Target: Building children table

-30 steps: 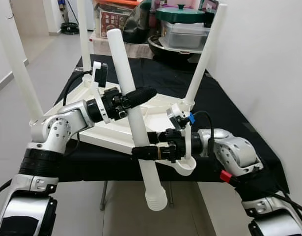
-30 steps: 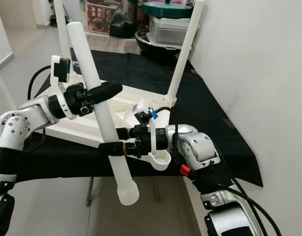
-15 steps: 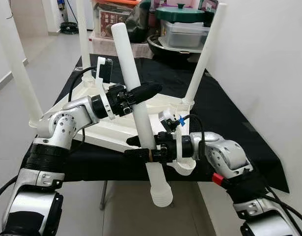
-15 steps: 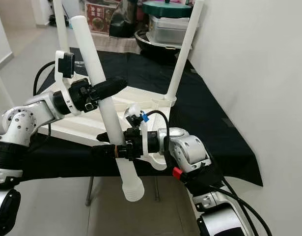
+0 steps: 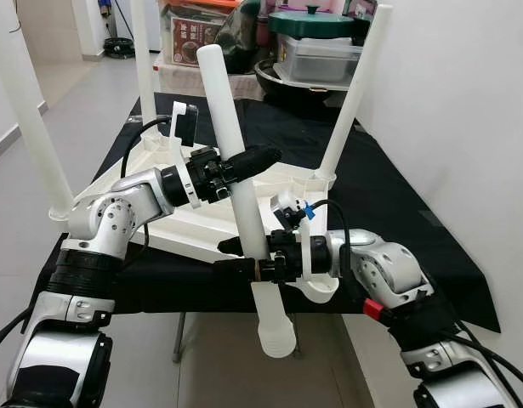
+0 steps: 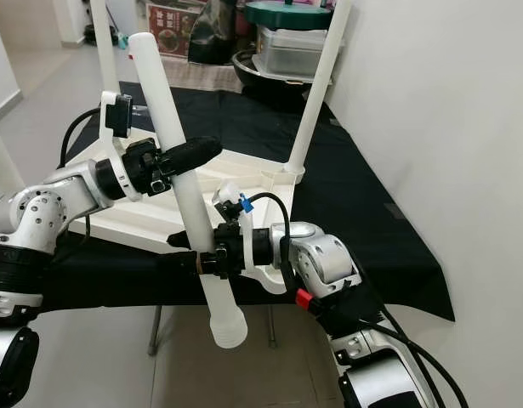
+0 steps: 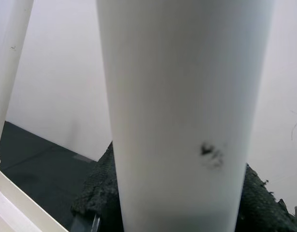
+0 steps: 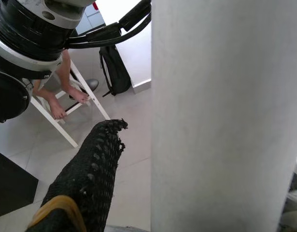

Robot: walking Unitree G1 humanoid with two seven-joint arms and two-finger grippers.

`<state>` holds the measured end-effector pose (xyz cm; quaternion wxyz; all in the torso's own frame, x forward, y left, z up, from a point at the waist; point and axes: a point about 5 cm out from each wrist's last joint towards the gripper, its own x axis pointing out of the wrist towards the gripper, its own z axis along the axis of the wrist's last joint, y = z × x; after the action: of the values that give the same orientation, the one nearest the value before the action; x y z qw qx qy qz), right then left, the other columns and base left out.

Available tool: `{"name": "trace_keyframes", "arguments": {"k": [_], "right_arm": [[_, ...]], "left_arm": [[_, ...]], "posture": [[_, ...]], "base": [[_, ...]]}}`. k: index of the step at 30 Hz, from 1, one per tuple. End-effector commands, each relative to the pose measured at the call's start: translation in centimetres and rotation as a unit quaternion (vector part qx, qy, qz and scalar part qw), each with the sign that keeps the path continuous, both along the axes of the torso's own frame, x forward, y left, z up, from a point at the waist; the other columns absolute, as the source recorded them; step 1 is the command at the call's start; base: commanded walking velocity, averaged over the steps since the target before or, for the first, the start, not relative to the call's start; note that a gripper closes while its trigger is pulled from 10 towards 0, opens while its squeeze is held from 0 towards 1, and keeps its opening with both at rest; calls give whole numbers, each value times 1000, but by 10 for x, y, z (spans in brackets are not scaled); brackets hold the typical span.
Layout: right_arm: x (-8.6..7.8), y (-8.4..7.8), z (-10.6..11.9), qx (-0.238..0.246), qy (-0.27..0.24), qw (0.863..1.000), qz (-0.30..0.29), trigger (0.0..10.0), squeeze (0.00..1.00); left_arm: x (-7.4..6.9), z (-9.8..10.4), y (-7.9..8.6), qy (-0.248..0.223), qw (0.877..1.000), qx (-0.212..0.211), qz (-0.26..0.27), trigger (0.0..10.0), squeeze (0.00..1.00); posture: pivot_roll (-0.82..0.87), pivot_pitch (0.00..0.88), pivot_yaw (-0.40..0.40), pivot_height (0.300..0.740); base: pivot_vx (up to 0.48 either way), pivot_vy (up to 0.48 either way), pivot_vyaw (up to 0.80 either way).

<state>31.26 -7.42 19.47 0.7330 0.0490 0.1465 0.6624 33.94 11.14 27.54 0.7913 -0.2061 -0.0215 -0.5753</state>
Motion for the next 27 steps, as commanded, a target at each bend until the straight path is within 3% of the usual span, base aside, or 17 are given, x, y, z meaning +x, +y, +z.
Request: {"name": "trace_keyframes", "arguments": {"k": [1, 3, 4, 6, 7, 8, 9, 26, 27], "right_arm": [[-2, 11, 3, -2, -10, 1000, 20, 10000, 0], [-2, 12, 2, -4, -10, 1000, 20, 10000, 0], [-2, 12, 1, -4, -8, 1000, 21, 9176, 0], [-2, 12, 1, -4, -8, 1000, 21, 9176, 0], [-2, 13, 1, -5, -8, 1000, 22, 3686, 0], [-2, 13, 1, -5, -8, 1000, 22, 3686, 0], [-2, 13, 1, -4, -8, 1000, 22, 0, 0], [1, 14, 5, 3, -14, 1000, 16, 0, 0], [1, 14, 6, 3, -14, 1000, 17, 0, 0]], "left_arm": [[1, 12, -5, -23, 1000, -15, -4, 10000, 0], [1, 12, -5, -23, 1000, -16, -4, 10000, 0], [1, 12, -6, -23, 1000, -17, -3, 10000, 0], [1, 12, -6, -23, 1000, -17, -3, 10000, 0], [1, 12, -6, -23, 1000, -17, -3, 10000, 0], [1, 12, -6, -23, 1000, -17, -3, 10000, 0], [1, 13, -6, -24, 1000, -17, -3, 10000, 0], [2, 7, -6, -8, 1000, 1, 1, 10000, 0], [2, 5, -7, -7, 1000, 8, 5, 10000, 1000]], "posture": [[73, 10, -94, 740], [73, 10, -94, 740], [73, 10, -94, 740], [73, 10, -94, 740], [75, 10, -93, 740], [75, 10, -93, 740], [72, 7, -93, 740], [72, 3, -95, 740], [71, 4, -95, 740]], "base": [[0, 0, 0], [0, 0, 0], [0, 0, 0], [0, 0, 0], [0, 0, 0], [0, 0, 0], [0, 0, 0], [0, 0, 0], [0, 0, 0]]}}
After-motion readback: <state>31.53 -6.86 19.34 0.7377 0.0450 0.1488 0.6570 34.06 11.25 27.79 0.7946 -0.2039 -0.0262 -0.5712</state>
